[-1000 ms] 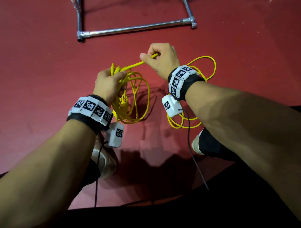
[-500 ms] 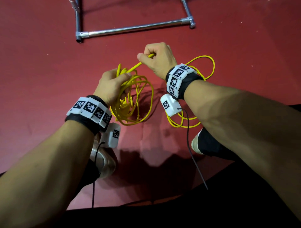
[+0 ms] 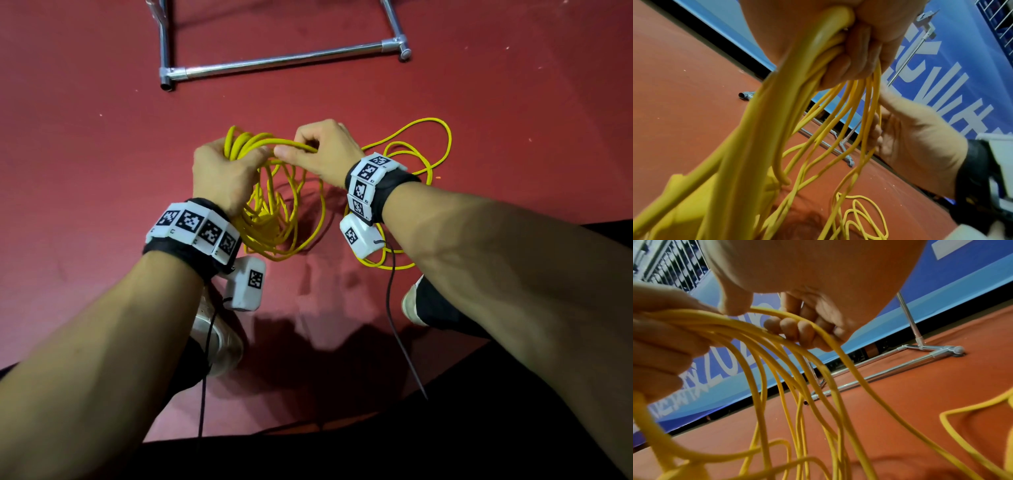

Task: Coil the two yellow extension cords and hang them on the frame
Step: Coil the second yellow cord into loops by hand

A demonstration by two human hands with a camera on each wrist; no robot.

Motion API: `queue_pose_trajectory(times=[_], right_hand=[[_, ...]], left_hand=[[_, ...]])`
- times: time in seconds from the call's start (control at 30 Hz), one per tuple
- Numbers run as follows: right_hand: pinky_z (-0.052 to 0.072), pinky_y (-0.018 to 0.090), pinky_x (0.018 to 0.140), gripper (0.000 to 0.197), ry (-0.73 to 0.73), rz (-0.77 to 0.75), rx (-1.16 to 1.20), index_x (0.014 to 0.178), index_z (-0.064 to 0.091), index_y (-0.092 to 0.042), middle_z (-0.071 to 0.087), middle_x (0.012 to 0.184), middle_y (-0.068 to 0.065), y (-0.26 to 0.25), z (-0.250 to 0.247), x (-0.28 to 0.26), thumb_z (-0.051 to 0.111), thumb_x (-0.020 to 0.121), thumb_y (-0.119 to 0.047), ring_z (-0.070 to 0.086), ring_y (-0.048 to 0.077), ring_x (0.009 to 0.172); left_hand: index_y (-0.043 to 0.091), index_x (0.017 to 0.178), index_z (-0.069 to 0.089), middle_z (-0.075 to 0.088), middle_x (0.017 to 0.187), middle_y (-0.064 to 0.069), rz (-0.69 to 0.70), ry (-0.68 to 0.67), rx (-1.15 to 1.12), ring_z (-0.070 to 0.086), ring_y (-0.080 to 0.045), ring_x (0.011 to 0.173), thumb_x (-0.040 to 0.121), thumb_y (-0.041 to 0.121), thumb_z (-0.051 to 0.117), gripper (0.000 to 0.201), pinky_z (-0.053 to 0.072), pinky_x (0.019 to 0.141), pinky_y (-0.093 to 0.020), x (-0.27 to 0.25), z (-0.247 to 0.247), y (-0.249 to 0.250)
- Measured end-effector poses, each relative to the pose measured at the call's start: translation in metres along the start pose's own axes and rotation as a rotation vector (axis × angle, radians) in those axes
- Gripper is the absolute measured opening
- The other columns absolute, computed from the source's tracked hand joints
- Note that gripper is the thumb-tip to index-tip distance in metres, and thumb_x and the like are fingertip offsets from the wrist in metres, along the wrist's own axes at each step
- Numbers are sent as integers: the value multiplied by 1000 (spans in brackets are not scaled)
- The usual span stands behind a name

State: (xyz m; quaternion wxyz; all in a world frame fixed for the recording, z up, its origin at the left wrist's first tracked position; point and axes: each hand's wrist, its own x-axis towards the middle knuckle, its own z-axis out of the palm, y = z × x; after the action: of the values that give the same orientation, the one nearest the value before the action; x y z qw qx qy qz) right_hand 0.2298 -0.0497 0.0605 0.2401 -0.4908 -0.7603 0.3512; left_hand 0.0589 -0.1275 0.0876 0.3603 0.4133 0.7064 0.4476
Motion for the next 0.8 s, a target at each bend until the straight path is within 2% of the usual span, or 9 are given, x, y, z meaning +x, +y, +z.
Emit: queue_pose_trajectory(times=[0.13, 0.27, 0.4, 0.47, 0.57, 0.63, 0.7, 0.73, 0.8], right_hand=[[31, 28, 64, 50, -39, 144, -88, 71, 60, -7, 46, 55, 0, 24, -1, -3, 66, 88, -53, 44, 22, 61], [47, 37, 70, 51, -86, 249, -151, 79, 63, -11, 65, 70, 7, 50, 1, -15, 57, 88, -61, 58, 26, 69], [36, 36, 62, 53, -25, 275, -109, 70, 52, -11, 45, 55, -1, 51, 3, -25, 52, 94, -58, 43, 22, 60], [31, 32, 61, 49, 29, 288, -53, 73, 65, -14, 41, 44, -5, 50, -1, -27, 46, 99, -52, 41, 17, 55], [37, 29, 70, 43, 82, 267, -54, 85, 78, -19, 46, 37, -14, 47, -6, -25, 45, 102, -41, 48, 20, 62], [40, 32, 80, 45, 117, 221, -86, 80, 77, -13, 52, 47, 1, 44, -5, -21, 50, 97, -44, 50, 30, 69], [40, 38, 79, 49, 131, 157, -119, 73, 65, -2, 48, 61, 18, 36, -2, -17, 52, 89, -46, 41, 37, 71], [42, 39, 77, 46, 120, 129, -139, 71, 63, -2, 50, 64, 18, 30, -1, -17, 53, 85, -45, 41, 37, 71], [46, 36, 74, 32, 82, 42, -120, 65, 65, -12, 54, 56, 7, 14, 3, -18, 56, 77, -41, 45, 29, 62]], left_hand=[[18, 63, 58, 48, 52, -1, -12, 114, -120, 38, -17, 44, 71, 32, 73, 21, 32, 47, -28, 8, -9, 5], [19, 56, 52, 43, 53, -5, 9, 215, -218, 34, -17, 44, 66, 30, 75, 27, 28, 44, -27, 19, -22, 10], [20, 59, 56, 46, 51, -3, -9, 278, -278, 34, -18, 43, 70, 30, 74, 24, 26, 43, -26, 24, -28, 16], [19, 61, 57, 46, 50, -3, -14, 314, -335, 34, -18, 41, 76, 26, 68, 20, 25, 42, -26, 26, -29, 18], [17, 67, 55, 50, 53, -6, -7, 385, -356, 36, -21, 40, 81, 21, 56, 15, 27, 41, -26, 30, -29, 20], [18, 74, 55, 56, 57, -7, 2, 422, -289, 43, -23, 44, 78, 26, 55, 10, 36, 43, -31, 33, -32, 15], [25, 70, 55, 62, 64, -7, 18, 430, -210, 54, -27, 53, 76, 41, 57, 17, 50, 54, -47, 37, -33, 7], [27, 68, 54, 63, 65, -5, 28, 432, -172, 57, -28, 56, 76, 46, 56, 20, 53, 60, -50, 36, -33, 7], [25, 68, 51, 62, 60, 3, 74, 415, -148, 56, -22, 52, 78, 45, 56, 23, 52, 57, -41, 32, -29, 10]])
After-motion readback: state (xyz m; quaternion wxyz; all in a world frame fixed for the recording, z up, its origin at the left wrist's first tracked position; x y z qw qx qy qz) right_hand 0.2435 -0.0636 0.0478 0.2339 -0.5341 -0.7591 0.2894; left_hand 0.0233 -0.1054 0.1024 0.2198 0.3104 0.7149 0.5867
